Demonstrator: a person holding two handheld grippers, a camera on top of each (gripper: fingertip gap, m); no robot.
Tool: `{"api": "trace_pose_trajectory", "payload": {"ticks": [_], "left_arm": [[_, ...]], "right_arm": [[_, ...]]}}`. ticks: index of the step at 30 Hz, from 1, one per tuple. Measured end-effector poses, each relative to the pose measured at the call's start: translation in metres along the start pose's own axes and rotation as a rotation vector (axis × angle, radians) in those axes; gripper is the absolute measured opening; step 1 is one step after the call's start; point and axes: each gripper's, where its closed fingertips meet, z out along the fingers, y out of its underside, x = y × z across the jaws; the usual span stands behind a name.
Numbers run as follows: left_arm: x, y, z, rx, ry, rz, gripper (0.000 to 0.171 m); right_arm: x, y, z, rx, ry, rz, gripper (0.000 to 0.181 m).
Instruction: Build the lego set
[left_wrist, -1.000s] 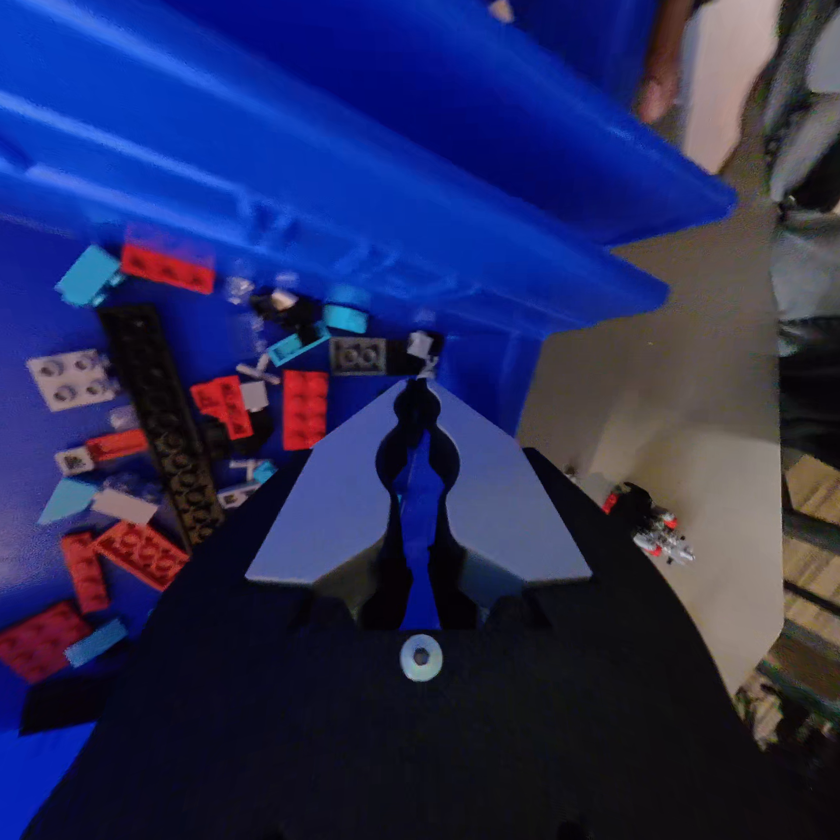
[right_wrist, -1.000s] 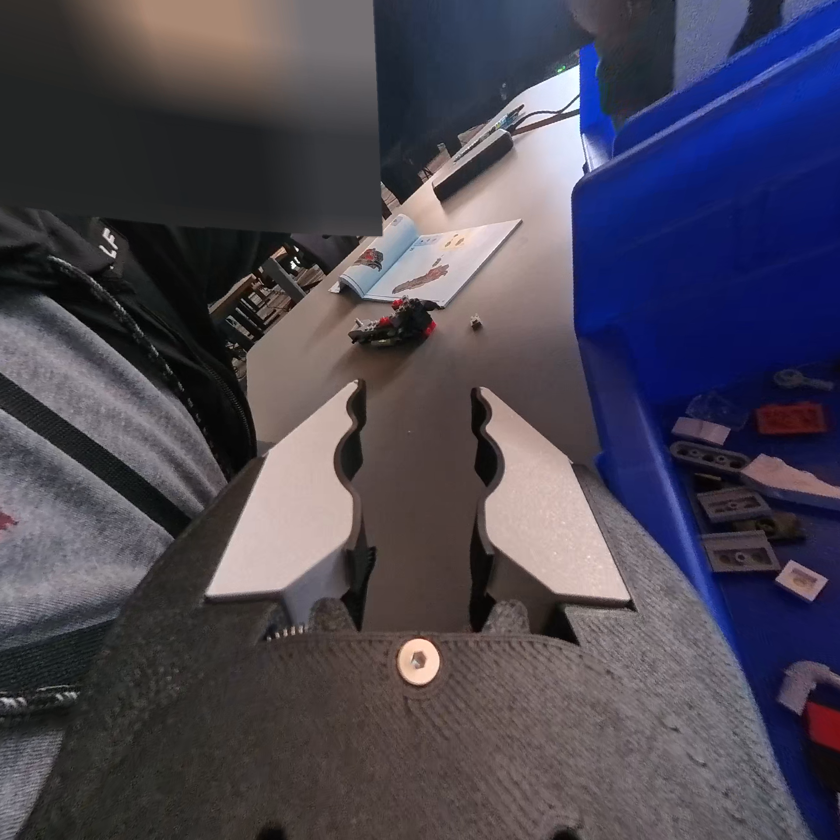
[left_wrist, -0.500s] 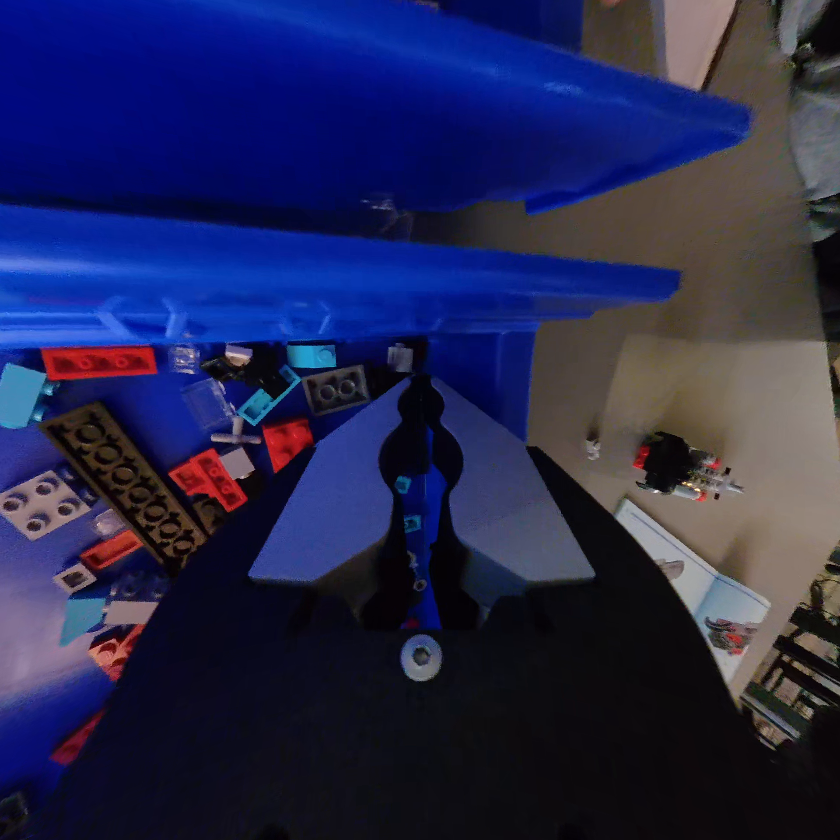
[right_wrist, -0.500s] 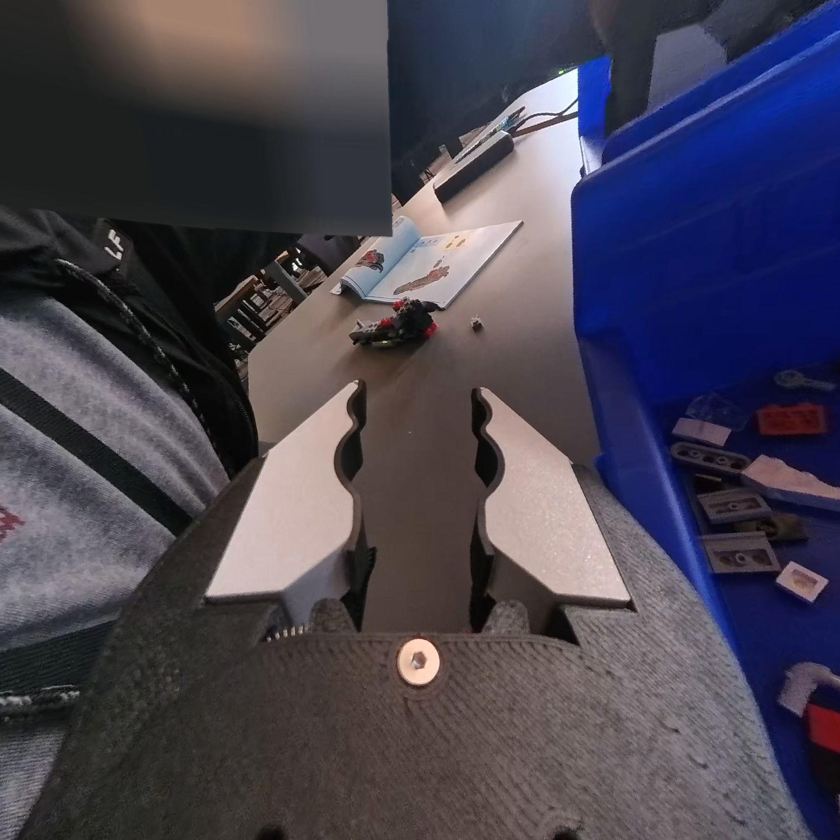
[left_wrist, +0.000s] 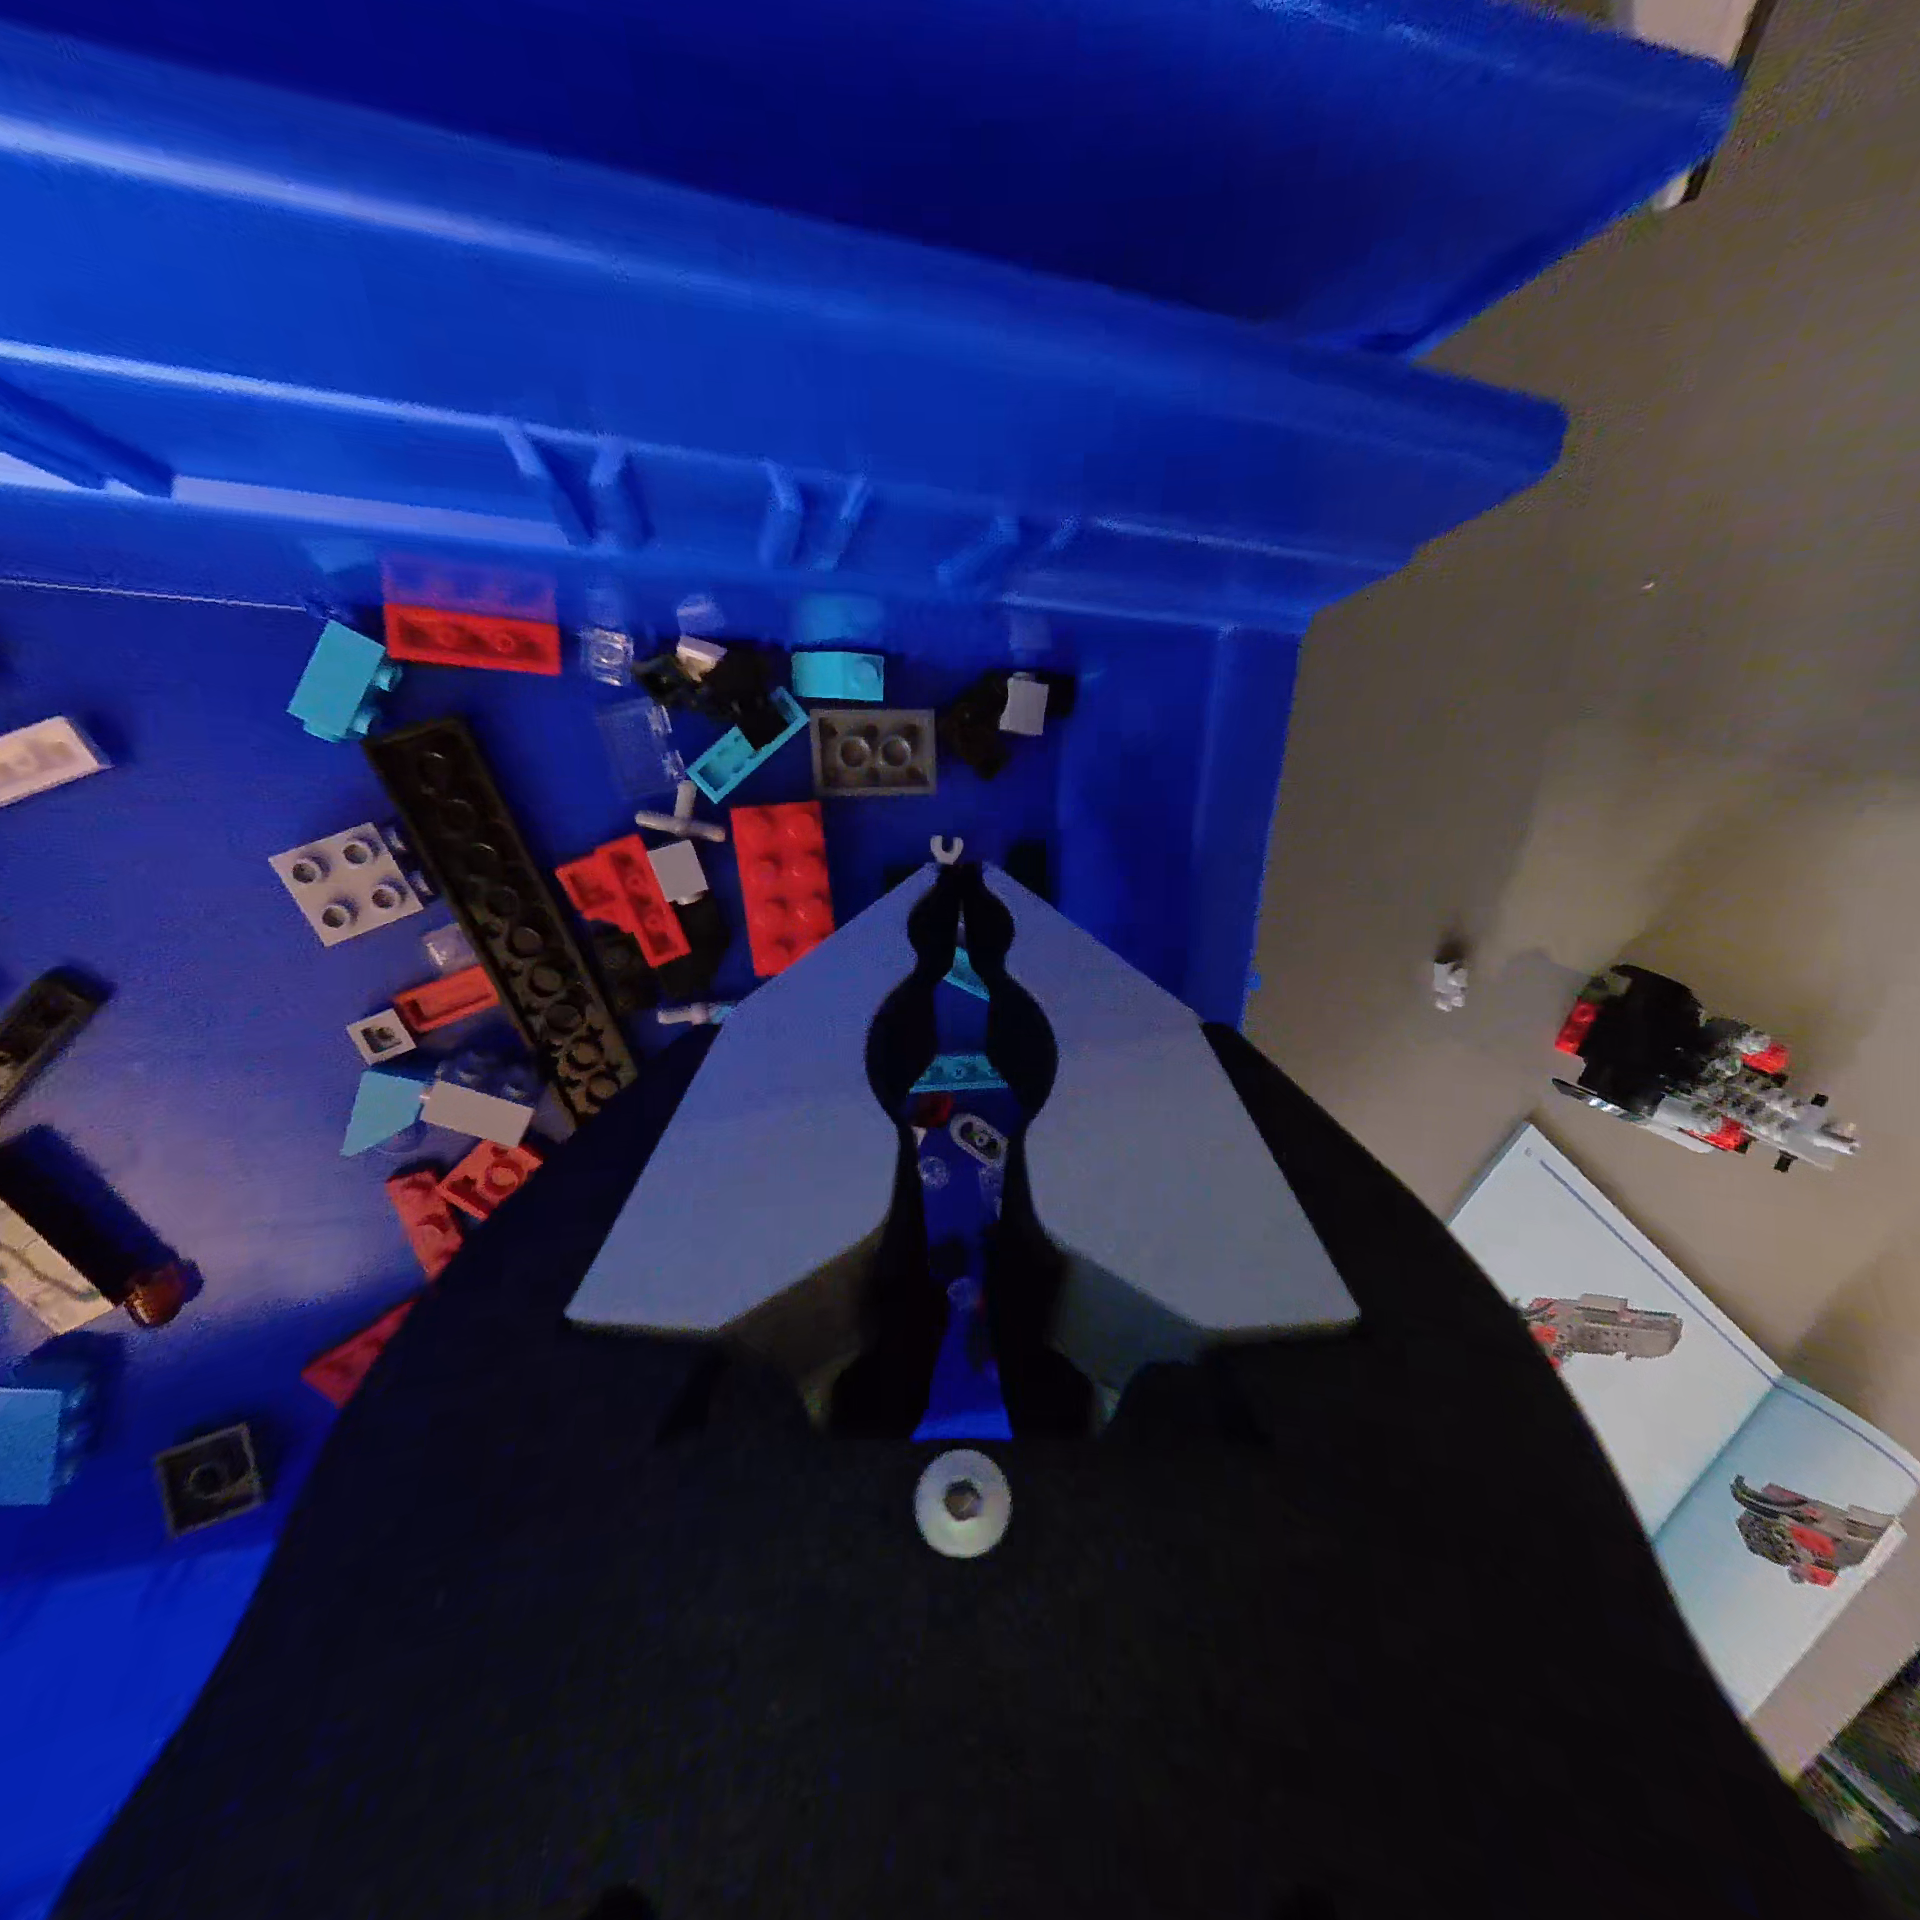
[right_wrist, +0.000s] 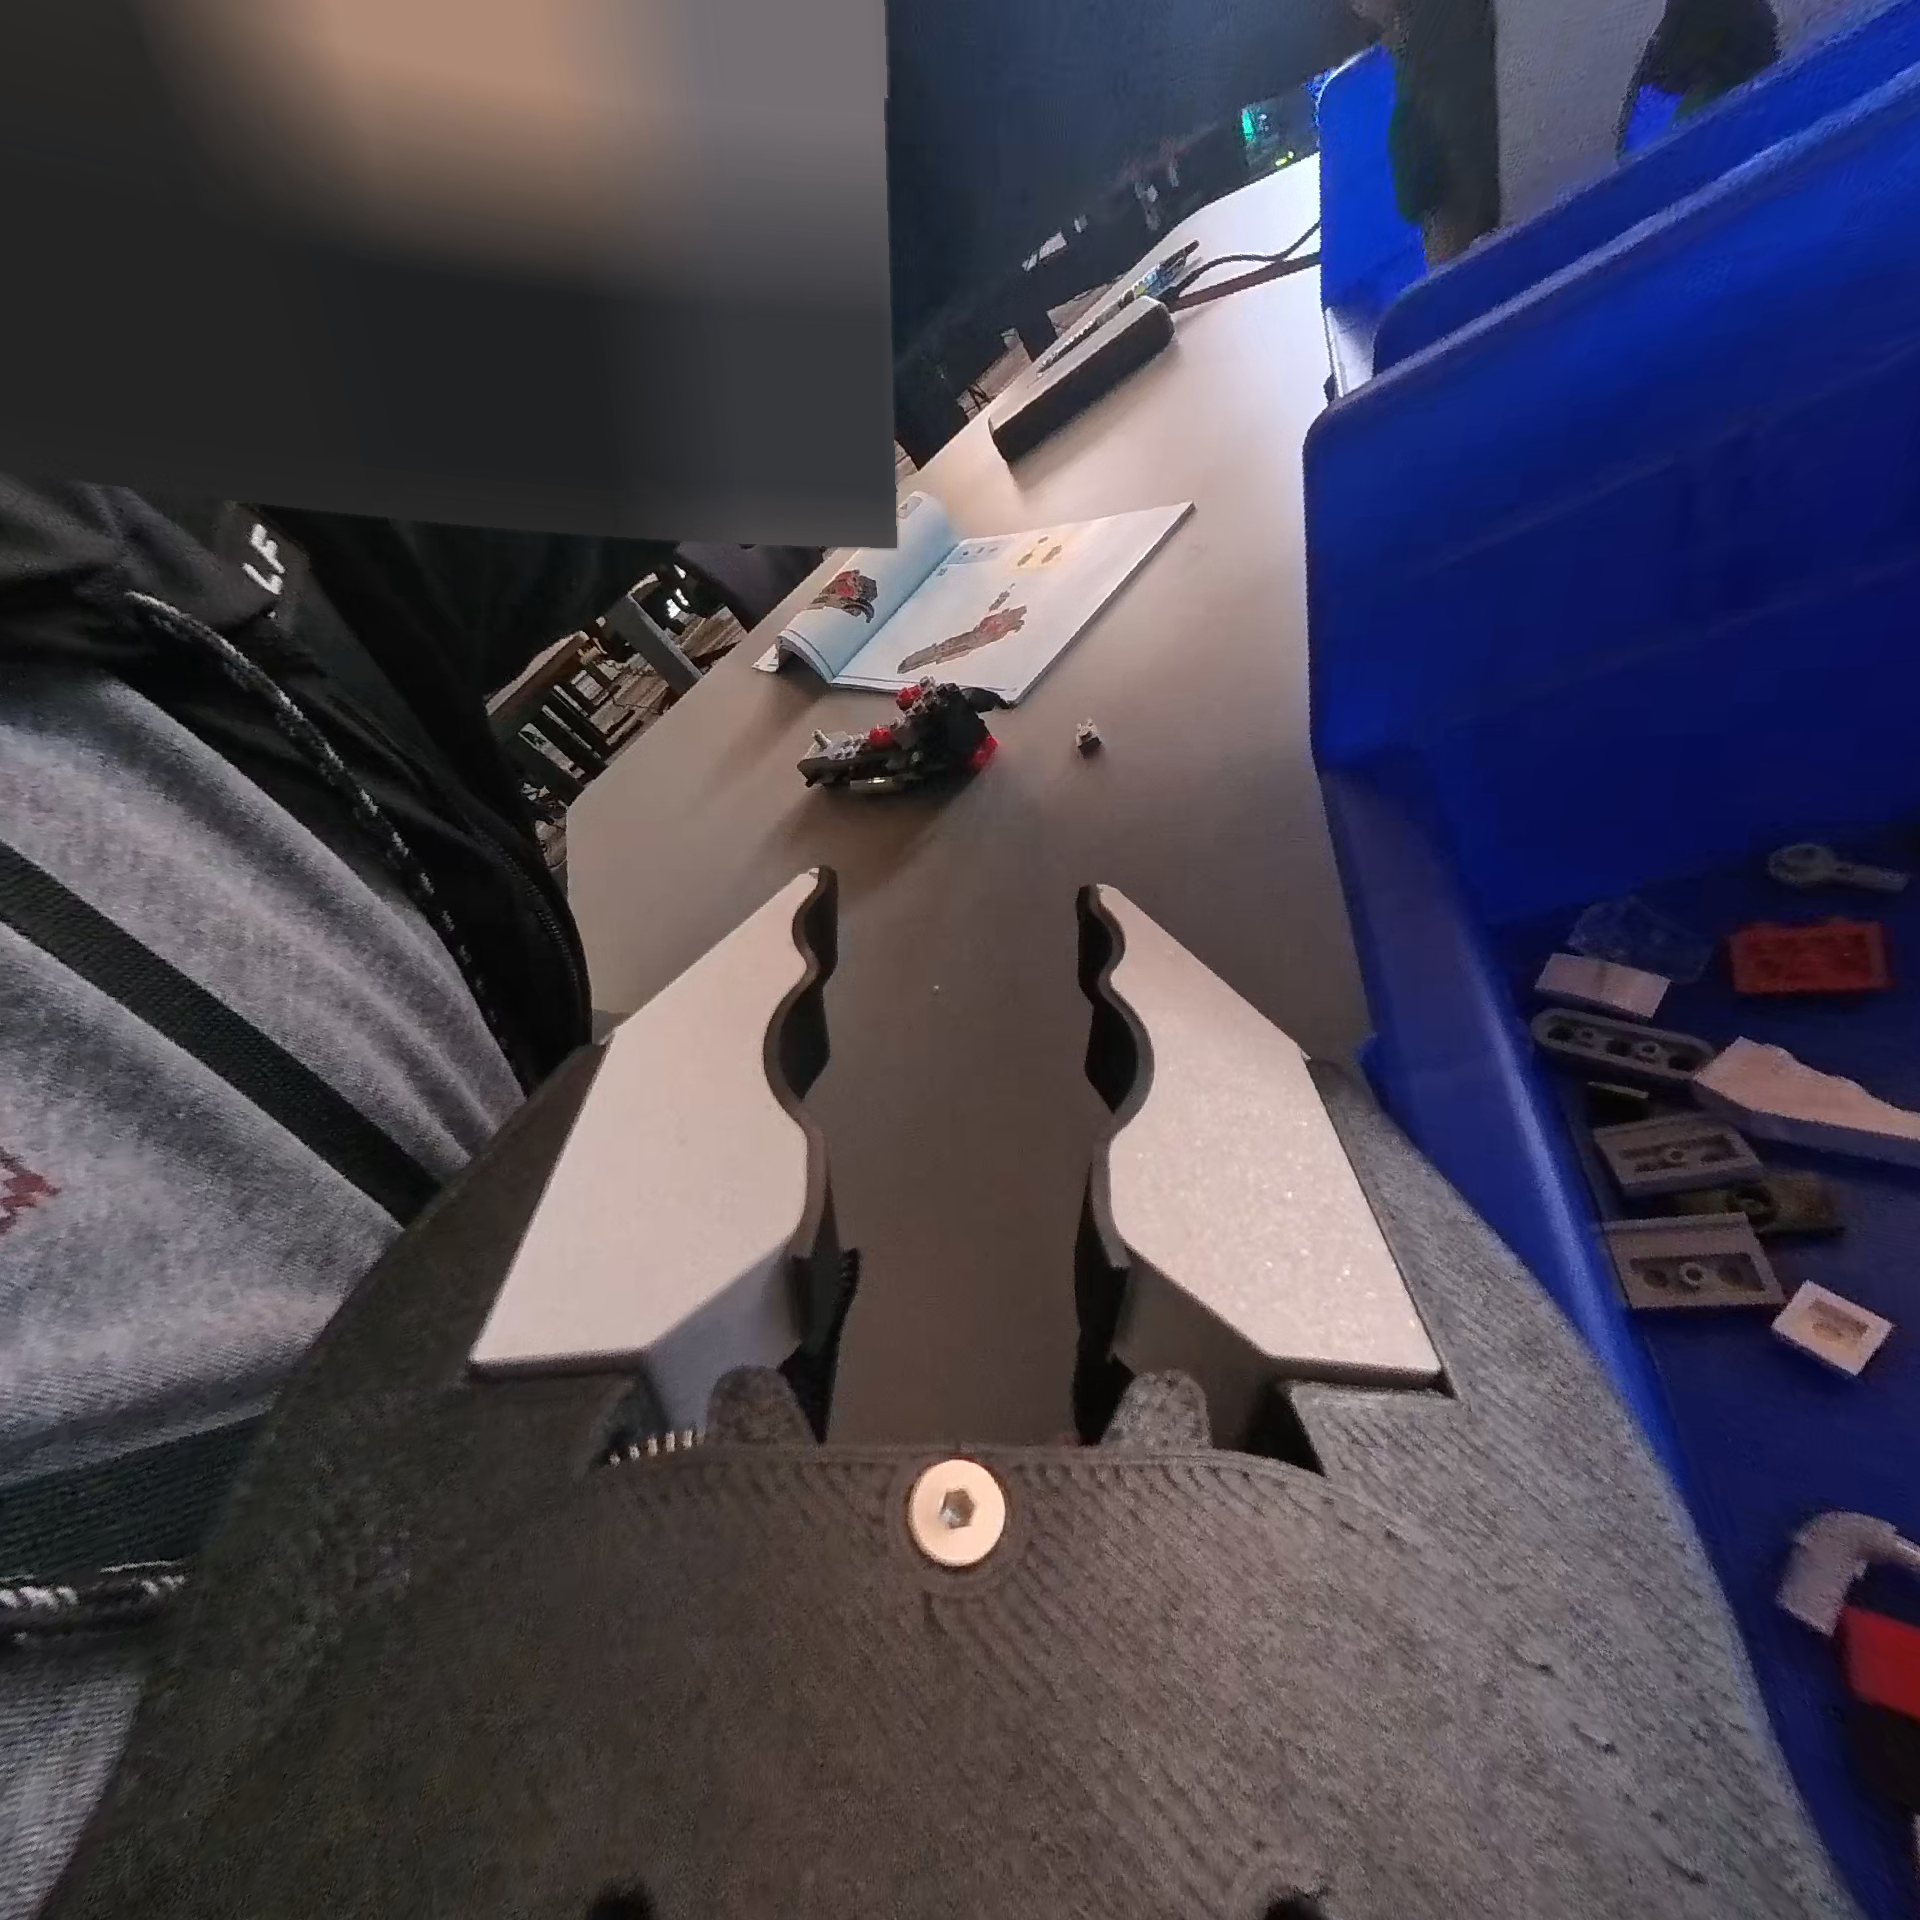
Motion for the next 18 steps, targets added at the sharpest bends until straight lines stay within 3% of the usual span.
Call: {"api": "trace_pose_trajectory", "payload": {"ticks": [18], "left_arm": [[-0.003,0.006,0.012,-0.037,-0.091,0.086,0.008]], "right_arm": [[0.0,0.0,0.0,0.004,-0.002,-0.001,0.047]]}}
